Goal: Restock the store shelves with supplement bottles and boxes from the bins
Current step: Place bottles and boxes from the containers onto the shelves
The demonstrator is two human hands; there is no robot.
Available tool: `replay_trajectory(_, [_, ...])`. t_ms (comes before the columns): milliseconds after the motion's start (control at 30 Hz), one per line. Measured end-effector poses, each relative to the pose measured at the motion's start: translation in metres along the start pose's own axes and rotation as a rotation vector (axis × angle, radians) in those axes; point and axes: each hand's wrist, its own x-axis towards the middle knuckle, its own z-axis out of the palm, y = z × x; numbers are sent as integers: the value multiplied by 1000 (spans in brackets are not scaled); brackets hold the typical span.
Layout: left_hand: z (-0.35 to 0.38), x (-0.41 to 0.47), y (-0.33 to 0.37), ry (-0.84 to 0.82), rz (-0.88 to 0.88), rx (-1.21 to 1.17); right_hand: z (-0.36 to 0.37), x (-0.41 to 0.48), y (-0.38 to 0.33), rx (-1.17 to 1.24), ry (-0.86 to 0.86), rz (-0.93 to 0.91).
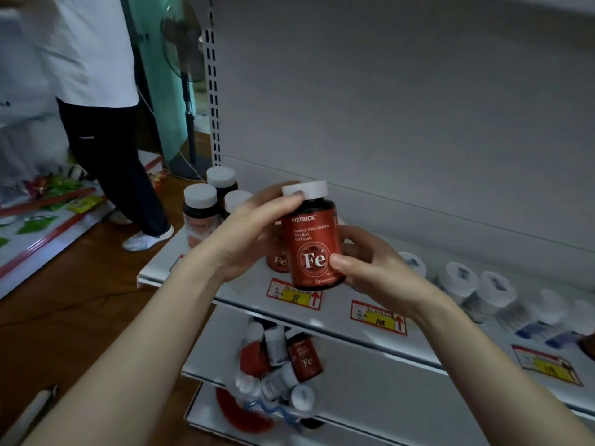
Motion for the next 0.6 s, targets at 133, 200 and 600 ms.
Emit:
replay_trajectory(133, [6,-22,-25,43,-8,122,-7,-4,9,231,-12,-1])
replay_trajectory(200, [12,-33,-37,105,5,178,-10,-6,8,232,27,-15])
replay_trajectory(600, [34,-33,-53,165,86,48,-12,-3,-2,-45,97,-45])
